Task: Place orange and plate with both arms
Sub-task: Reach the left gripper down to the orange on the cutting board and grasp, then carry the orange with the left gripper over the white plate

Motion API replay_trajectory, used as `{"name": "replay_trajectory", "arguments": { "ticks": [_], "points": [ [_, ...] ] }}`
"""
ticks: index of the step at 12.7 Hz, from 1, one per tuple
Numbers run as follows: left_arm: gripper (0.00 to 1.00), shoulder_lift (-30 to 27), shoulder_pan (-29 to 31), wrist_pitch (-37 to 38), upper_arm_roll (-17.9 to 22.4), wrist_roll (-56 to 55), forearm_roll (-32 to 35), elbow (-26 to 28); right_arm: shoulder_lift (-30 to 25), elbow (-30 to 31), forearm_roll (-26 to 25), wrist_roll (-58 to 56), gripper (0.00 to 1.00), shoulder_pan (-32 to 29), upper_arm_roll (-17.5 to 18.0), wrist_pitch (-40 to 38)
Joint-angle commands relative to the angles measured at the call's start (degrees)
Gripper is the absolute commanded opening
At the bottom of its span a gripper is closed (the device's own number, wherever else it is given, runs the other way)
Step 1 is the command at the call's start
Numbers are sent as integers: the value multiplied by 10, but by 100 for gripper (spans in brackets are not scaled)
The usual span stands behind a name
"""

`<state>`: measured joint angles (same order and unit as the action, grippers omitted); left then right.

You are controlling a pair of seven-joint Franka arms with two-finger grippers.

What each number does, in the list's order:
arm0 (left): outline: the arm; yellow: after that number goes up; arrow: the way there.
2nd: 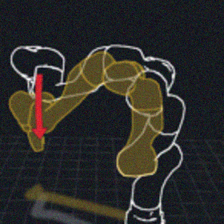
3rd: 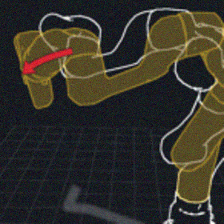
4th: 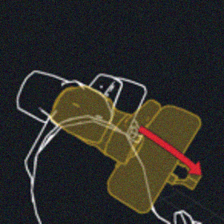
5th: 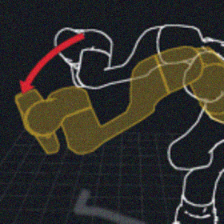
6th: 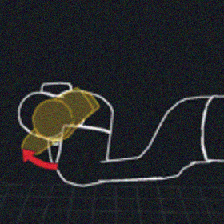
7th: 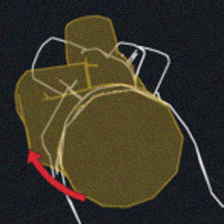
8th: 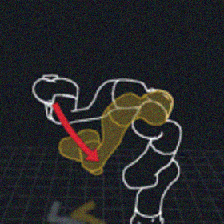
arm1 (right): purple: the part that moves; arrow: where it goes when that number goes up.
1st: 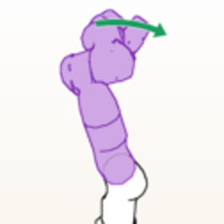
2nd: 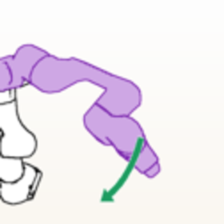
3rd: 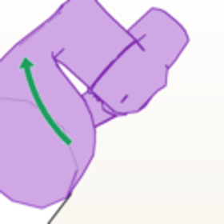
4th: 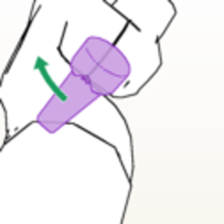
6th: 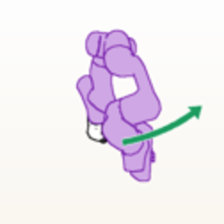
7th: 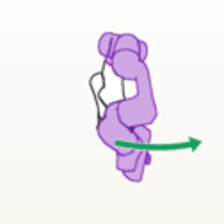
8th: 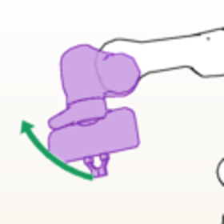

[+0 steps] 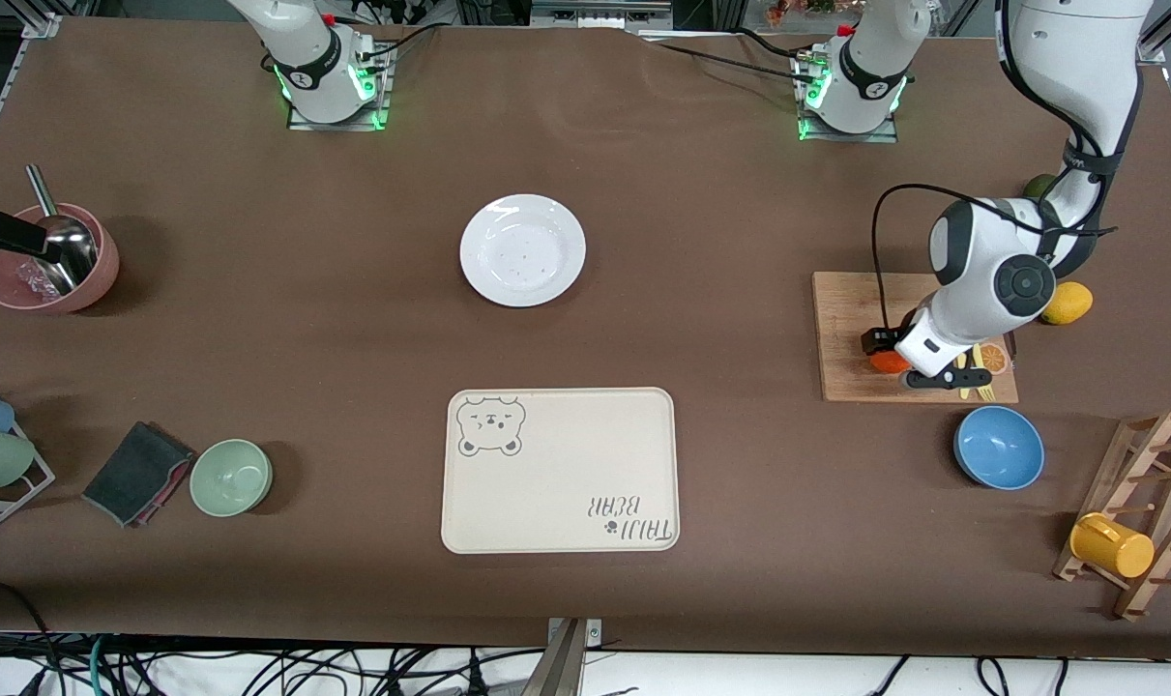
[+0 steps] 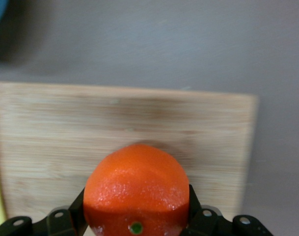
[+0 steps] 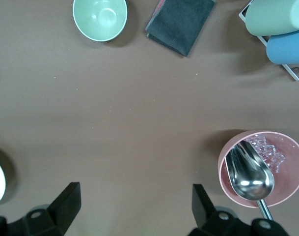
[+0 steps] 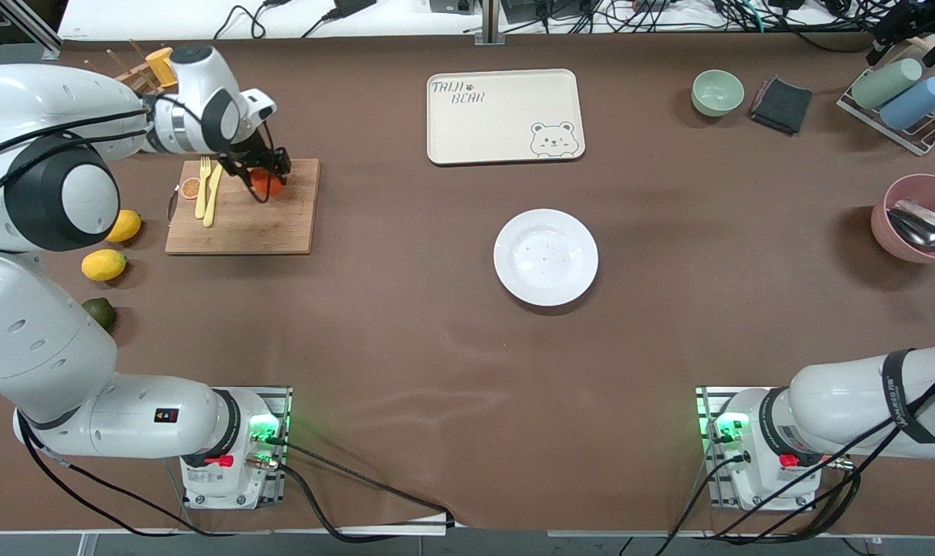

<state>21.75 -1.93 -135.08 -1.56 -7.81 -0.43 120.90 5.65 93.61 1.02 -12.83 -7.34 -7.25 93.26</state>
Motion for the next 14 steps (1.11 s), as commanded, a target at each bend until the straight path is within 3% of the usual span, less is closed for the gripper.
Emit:
{"name": "replay_trajectory", "arguments": {
  "ticks": [1, 4, 9, 14],
  "points": [
    [0, -2, -13, 81, -73, -120, -18, -79, 0, -6, 5, -6, 100, -2, 0, -4],
    [0, 28, -76, 86, -136, -308, -18, -140, 0, -7, 5, -5, 100, -2, 1, -3],
    [0, 136, -297, 85, -136, -579, -14, -285, 0, -7, 5, -6, 100, -3, 0, -3],
    [0, 216, -433, 75, -130, -698, -11, -351, 2, -7, 5, -5, 100, -2, 0, -2]
  ]
}}
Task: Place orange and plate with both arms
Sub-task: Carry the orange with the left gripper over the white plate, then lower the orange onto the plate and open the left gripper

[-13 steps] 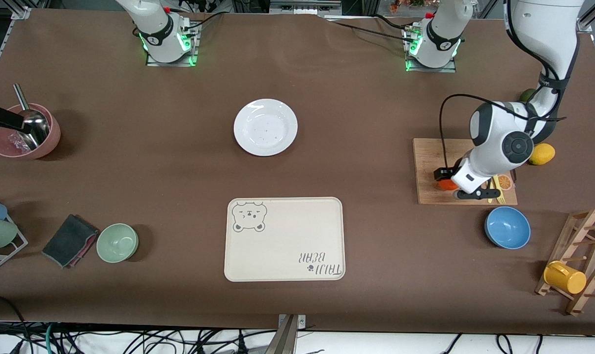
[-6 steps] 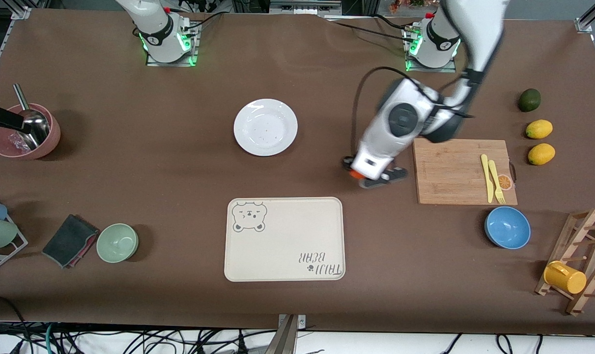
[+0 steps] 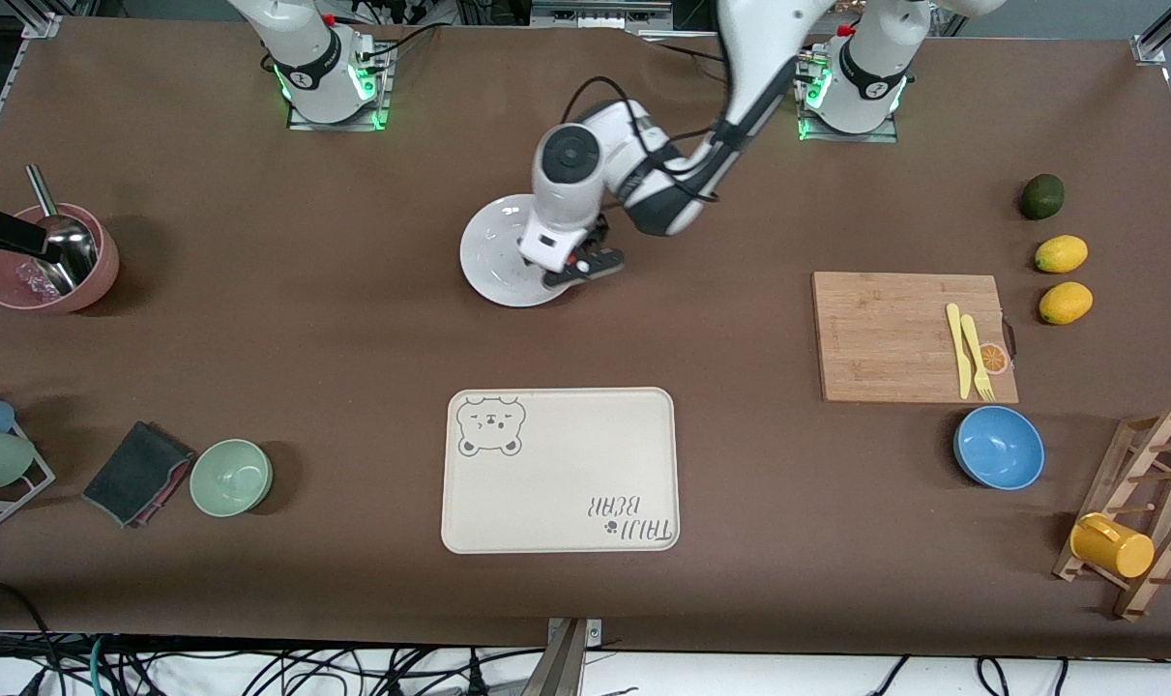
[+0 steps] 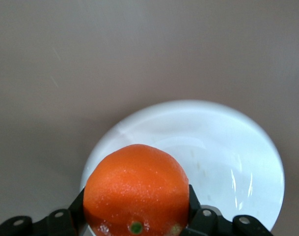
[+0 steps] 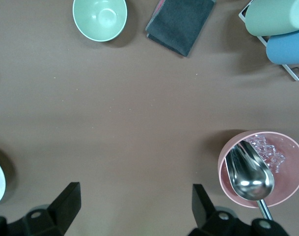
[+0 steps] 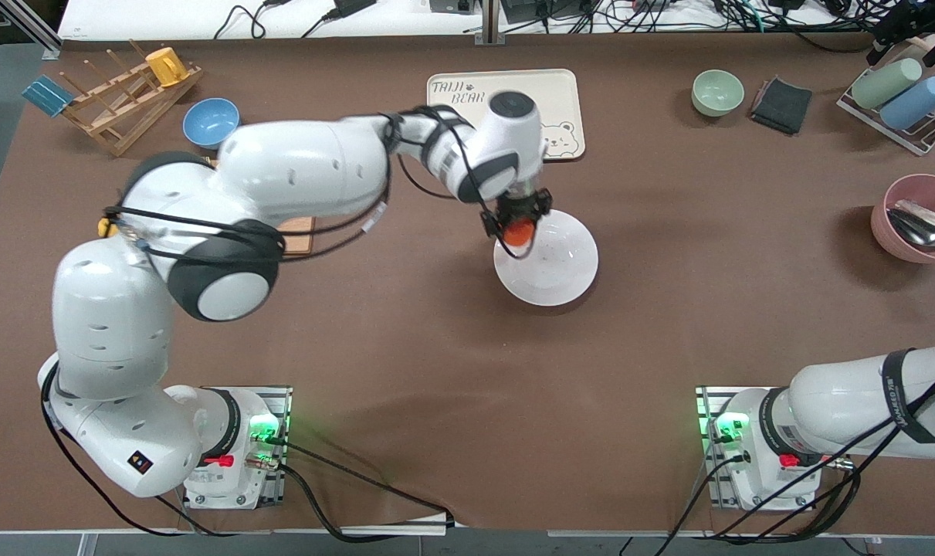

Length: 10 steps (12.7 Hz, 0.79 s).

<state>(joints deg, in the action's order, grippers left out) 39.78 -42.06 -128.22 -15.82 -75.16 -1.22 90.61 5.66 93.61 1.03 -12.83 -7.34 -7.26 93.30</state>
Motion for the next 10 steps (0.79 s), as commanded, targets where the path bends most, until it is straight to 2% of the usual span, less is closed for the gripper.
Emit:
{"name": "replay_trajectory", "arguments": {
  "ticks": [1, 2, 3, 4, 5, 6, 9, 10],
  "points": [
    [0, 46, -42, -4, 12, -37, -4, -56, 2, -7, 5, -5, 100, -2, 1, -2],
    [0, 56, -46, -13, 12, -47, -6, -64, 2, -7, 5, -4, 100, -2, 1, -1],
    [13, 66, -60, -23, 12, -52, -5, -72, 3, -7, 5, -4, 100, -2, 1, -1],
    [94, 72, -65, -26, 15, -47, 0, -77, 3, -7, 5, -4, 100, -2, 1, -1],
    [100, 66, -64, -21, 18, -46, 21, -77, 2, -7, 5, -4, 100, -2, 1, -1],
    [100, 57, -55, -5, 19, -48, 43, -76, 3, -7, 5, -4, 100, -2, 1, -1],
    [100, -5, 11, 87, 19, -37, 47, -77, 2, -6, 5, -4, 100, -2, 1, -1],
    [100, -25, 53, 119, 17, -3, 47, -77, 3, -7, 5, -4, 100, -2, 1, -2]
  ]
}}
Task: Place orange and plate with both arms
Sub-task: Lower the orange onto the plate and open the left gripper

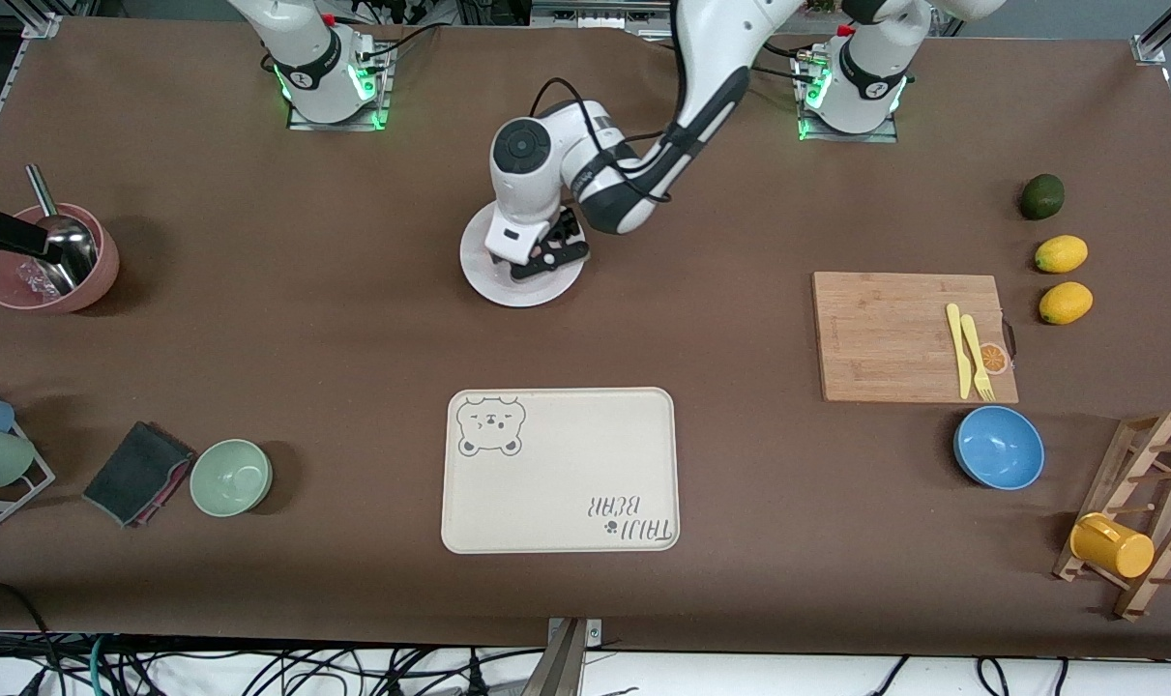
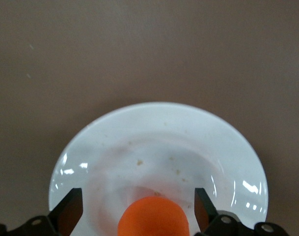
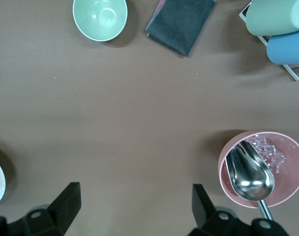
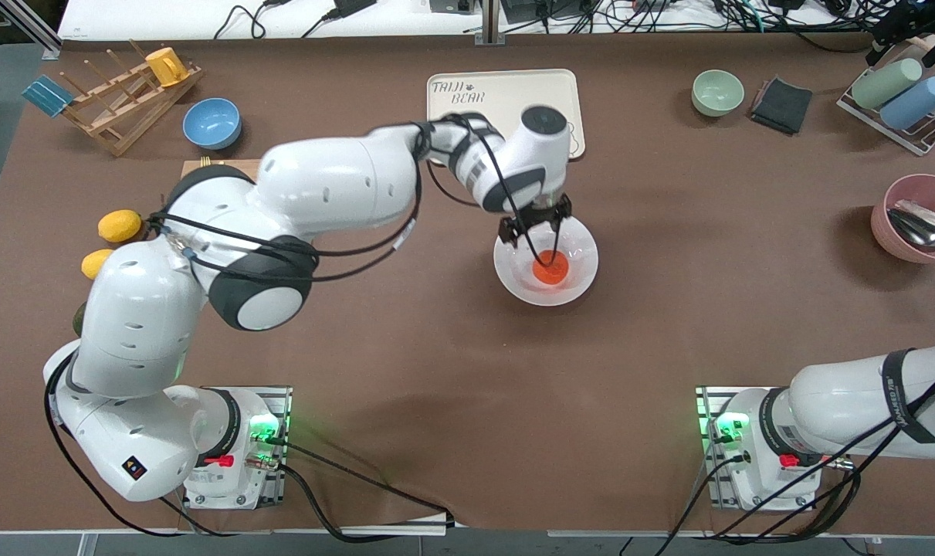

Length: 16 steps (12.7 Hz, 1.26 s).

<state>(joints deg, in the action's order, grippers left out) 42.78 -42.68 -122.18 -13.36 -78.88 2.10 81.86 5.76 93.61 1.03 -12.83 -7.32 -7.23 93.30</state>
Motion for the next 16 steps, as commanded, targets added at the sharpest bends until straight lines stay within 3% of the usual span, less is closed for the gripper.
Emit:
{"name": "replay_trajectory", "arguments": {
  "ticks": [1, 5, 11, 15, 16],
  "points": [
    [100, -73, 104, 81, -11, 93, 5, 10, 2, -7, 5, -4, 100, -2, 1, -1],
    [100, -107, 277, 177, -11, 344, -20, 8, 2, -7, 5, -4, 100, -2, 1, -1],
    [100, -135, 480, 208, -6, 620, -16, 7, 3, -6, 5, -4, 100, -2, 1, 0],
    [100, -137, 556, 221, -7, 644, -21, -17, 3, -6, 5, -4, 100, -2, 1, 0],
    [100, -160, 569, 221, -4, 651, -18, -10, 3, -6, 5, -4, 100, -2, 1, 0]
  ]
}}
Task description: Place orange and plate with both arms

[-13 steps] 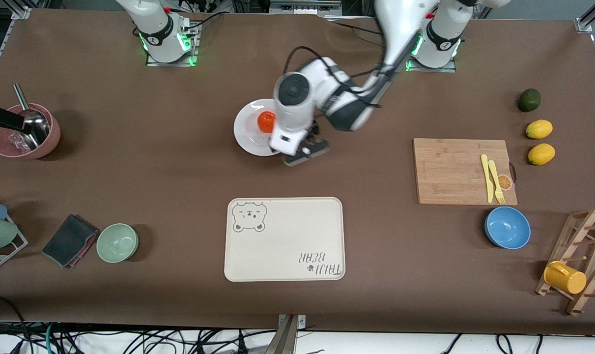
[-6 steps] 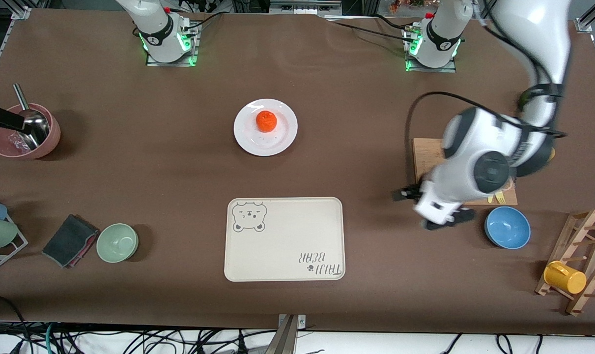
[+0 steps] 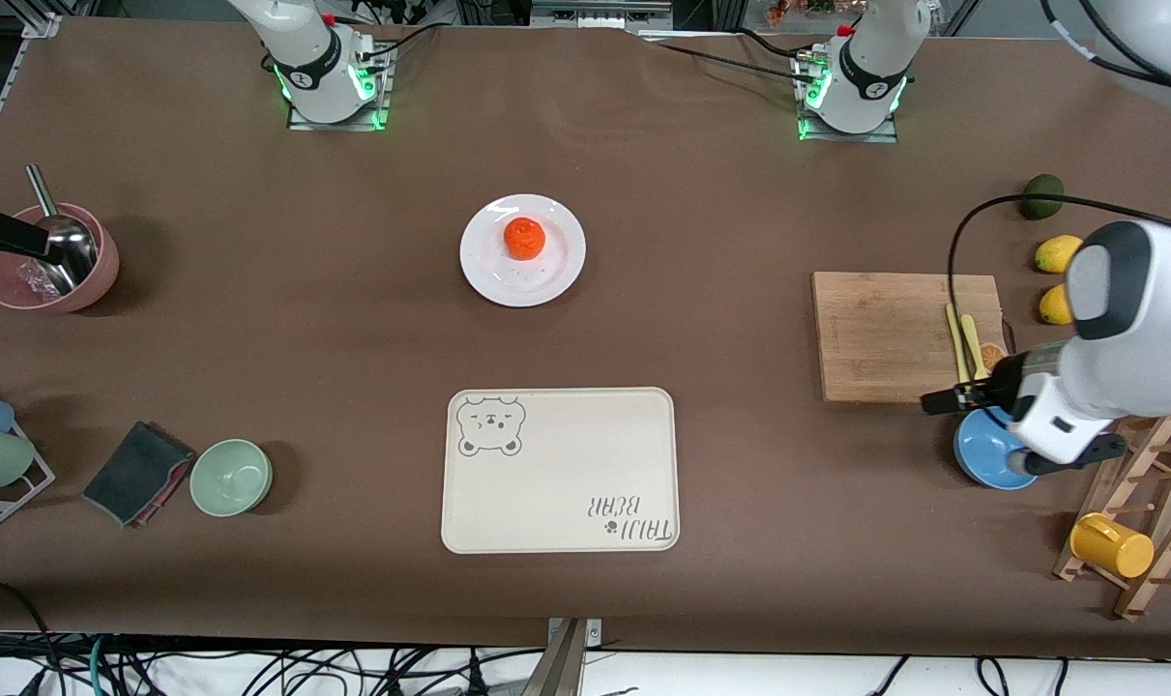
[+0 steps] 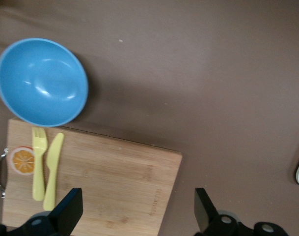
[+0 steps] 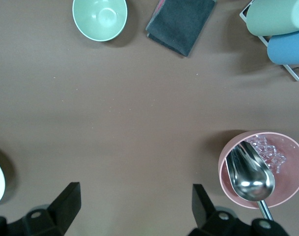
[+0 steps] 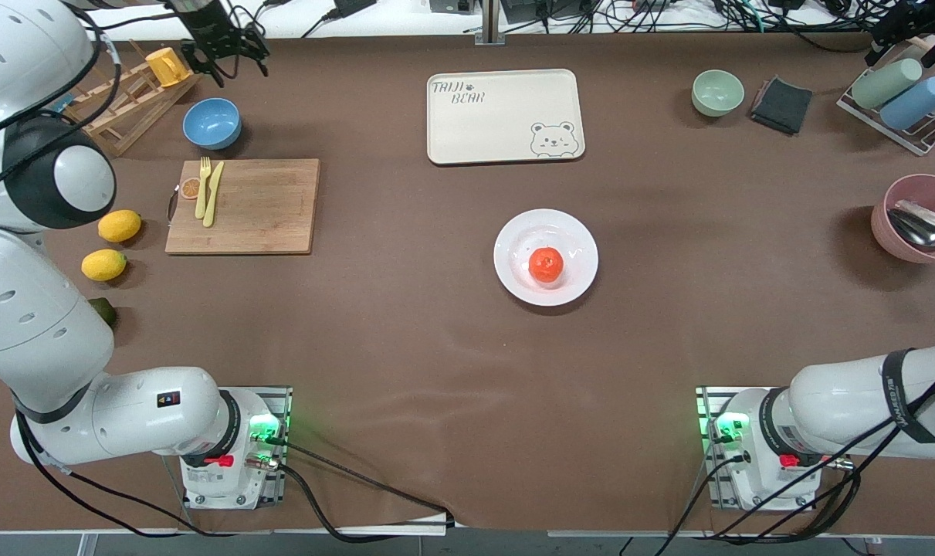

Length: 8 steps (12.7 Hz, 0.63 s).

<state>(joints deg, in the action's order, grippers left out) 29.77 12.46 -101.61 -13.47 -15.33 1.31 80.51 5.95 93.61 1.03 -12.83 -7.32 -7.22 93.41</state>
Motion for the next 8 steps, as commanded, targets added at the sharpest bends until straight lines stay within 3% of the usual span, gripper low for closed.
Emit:
{"name": "replay_trajectory", "arguments": {
  "ticks": [1, 2, 4, 6, 8],
  "points": [
    [100, -51, 20, 11, 6, 16, -16, 17, 1, -6, 5, -4, 100, -2, 1, -1],
    [100, -82, 7, -9, 26, 15, -11, 42, 1, -7, 5, -4, 100, -2, 1, -1],
    [100, -172, -16, -102, 47, 15, -11, 145, 1, -6, 5, -4, 100, -2, 1, -1],
    [100, -233, -60, -106, 66, 12, -9, 182, 1, -7, 5, -4, 100, -2, 1, 0],
    [100, -271, -66, -54, 71, 10, -9, 206, 1, -6, 5, -4, 100, -2, 1, 1]
  ]
}}
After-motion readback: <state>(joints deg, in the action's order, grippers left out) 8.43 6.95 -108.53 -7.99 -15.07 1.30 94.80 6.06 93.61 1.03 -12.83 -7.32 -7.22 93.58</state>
